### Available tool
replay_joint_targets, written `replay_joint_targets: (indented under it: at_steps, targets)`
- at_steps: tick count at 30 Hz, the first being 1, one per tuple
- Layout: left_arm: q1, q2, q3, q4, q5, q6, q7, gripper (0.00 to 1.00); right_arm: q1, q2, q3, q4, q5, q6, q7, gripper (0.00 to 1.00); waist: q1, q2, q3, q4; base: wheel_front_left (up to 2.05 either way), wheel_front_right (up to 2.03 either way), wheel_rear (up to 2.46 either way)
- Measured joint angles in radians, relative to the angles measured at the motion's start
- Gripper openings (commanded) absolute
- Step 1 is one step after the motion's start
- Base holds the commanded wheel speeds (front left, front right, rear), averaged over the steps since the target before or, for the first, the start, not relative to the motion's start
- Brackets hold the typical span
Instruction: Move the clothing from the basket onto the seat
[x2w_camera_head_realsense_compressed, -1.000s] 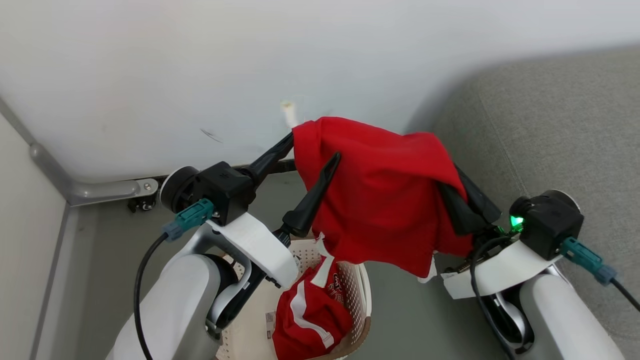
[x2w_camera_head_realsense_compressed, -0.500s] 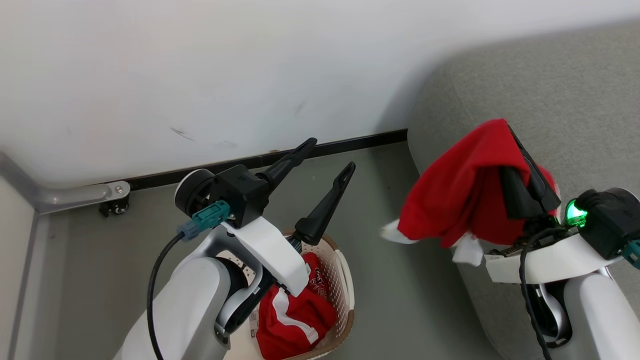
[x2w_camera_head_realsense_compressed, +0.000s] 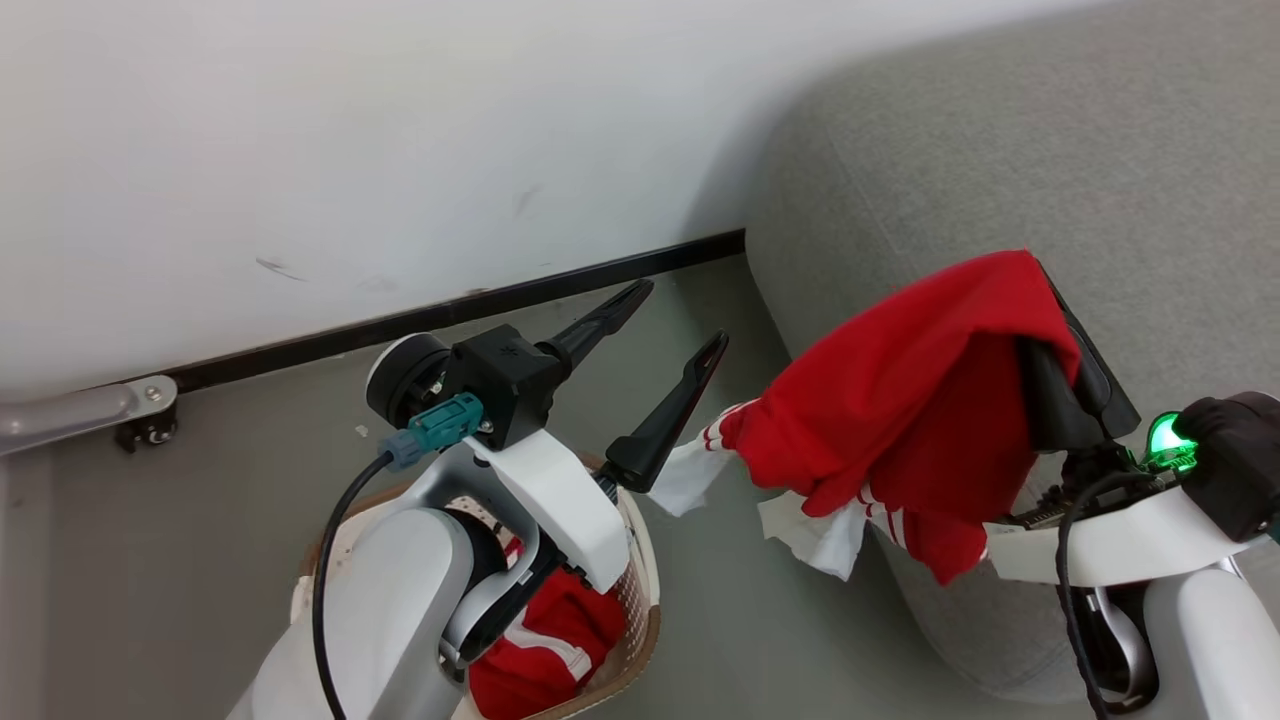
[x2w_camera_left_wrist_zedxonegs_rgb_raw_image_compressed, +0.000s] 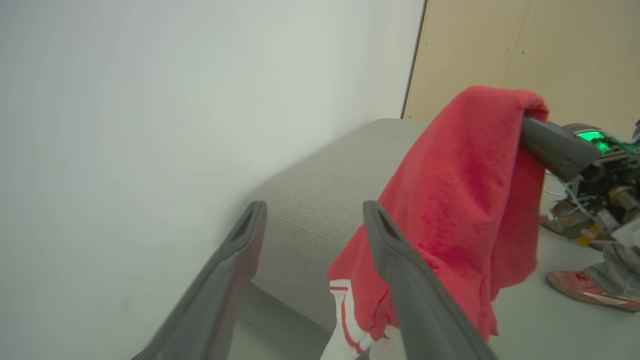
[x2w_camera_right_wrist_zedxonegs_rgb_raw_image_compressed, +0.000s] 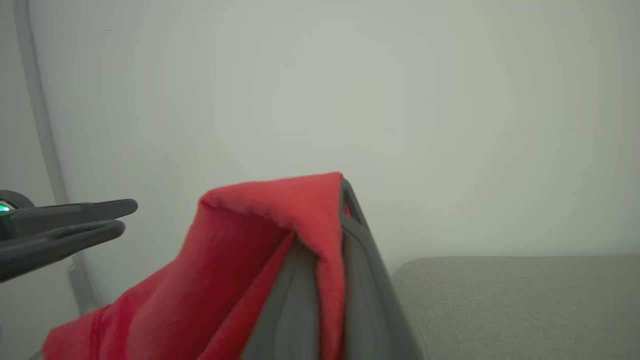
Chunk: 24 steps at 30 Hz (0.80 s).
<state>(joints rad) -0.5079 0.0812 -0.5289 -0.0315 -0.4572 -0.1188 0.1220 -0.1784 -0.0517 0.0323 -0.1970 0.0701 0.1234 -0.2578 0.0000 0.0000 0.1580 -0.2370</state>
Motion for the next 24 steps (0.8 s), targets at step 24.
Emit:
replay_joint_targets:
  at_steps: [24]
  targets:
    - [-0.039, 0.027, 0.016, 0.003, 0.004, -0.004, 0.009, 1.0, 0.028, 0.008, 0.02, -0.017, 0.083, 0.0, 0.0, 0.0, 0.0, 0.0, 0.065, -0.162, 0.0, 0.0, 0.0]
